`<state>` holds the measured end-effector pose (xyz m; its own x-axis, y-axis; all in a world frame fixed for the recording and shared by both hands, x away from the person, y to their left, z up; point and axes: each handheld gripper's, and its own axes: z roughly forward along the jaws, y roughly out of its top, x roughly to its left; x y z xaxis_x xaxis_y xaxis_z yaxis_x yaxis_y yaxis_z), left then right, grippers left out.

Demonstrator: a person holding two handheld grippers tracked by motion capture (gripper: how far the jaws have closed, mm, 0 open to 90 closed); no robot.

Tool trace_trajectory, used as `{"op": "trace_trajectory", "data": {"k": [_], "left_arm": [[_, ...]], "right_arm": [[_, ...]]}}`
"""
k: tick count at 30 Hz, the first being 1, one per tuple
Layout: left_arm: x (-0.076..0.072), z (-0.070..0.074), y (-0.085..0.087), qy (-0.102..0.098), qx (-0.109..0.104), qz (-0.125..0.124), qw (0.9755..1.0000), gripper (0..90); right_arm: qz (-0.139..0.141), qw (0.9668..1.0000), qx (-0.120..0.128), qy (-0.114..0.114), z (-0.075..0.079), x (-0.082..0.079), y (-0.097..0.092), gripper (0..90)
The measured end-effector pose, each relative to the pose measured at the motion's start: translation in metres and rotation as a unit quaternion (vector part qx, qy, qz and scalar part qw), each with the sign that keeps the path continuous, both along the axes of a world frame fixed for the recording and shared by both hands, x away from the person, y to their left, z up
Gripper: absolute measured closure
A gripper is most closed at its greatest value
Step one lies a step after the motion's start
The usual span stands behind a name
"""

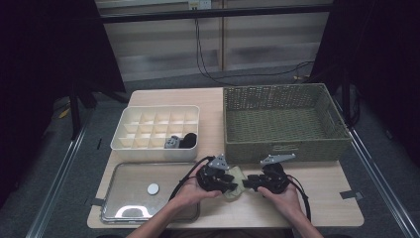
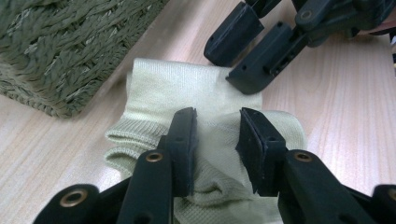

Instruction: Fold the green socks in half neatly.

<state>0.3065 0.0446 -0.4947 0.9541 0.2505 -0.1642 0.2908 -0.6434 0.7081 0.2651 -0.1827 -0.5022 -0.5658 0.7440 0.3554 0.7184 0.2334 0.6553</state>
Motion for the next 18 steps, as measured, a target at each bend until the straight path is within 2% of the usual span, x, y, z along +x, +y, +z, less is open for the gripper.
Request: {"op": "trace_trajectory", "data": {"k": [4,5,7,10,11,12,14,16,18], "left_arm": [[0.0012,0.0002,0.0013,0.002,0.004,-0.001,1.0000,66.8],[0.0015,-0.0009,0.0016,0.006,-0.002,0.002,1.0000,67.0],[0.0022,-0.0005,0.0022,0.009,0.001,0.001,1.0000,67.4],[0.0028,-0.0013,0.0028,0.015,-0.003,0.002,0.9999,67.8],[0.0028,-0.0016,0.0027,0.016,-0.006,0.002,0.9999,68.2],[0.0028,-0.0003,0.0030,0.014,0.005,0.002,0.9999,68.3],[0.0022,-0.0015,0.0024,0.014,-0.004,0.002,0.9999,68.6],[0.0008,-0.0028,0.0016,0.011,-0.012,0.008,0.9998,68.7],[0.0000,-0.0021,0.0016,0.009,-0.006,0.008,0.9999,68.8]], "right_arm": [[0.000,1.0000,0.000,0.000,-0.0002,-0.0014,0.0002,64.6],[0.000,1.0000,0.004,0.000,-0.0011,-0.0016,0.0001,67.8],[0.000,0.9999,0.013,0.004,-0.0026,-0.0020,0.0014,70.9],[0.003,0.9998,0.017,0.005,-0.0032,-0.0014,0.0029,71.5],[0.001,0.9997,0.023,0.011,-0.0037,-0.0010,0.0021,72.8],[-0.001,0.9996,0.025,0.015,-0.0038,-0.0011,0.0018,74.3],[0.000,0.9992,0.035,0.020,-0.0042,-0.0012,0.0008,80.8],[0.000,0.9990,0.041,0.017,-0.0036,-0.0008,0.0001,82.3],[0.000,0.9988,0.046,0.018,-0.0034,-0.0006,-0.0003,82.5]]}}
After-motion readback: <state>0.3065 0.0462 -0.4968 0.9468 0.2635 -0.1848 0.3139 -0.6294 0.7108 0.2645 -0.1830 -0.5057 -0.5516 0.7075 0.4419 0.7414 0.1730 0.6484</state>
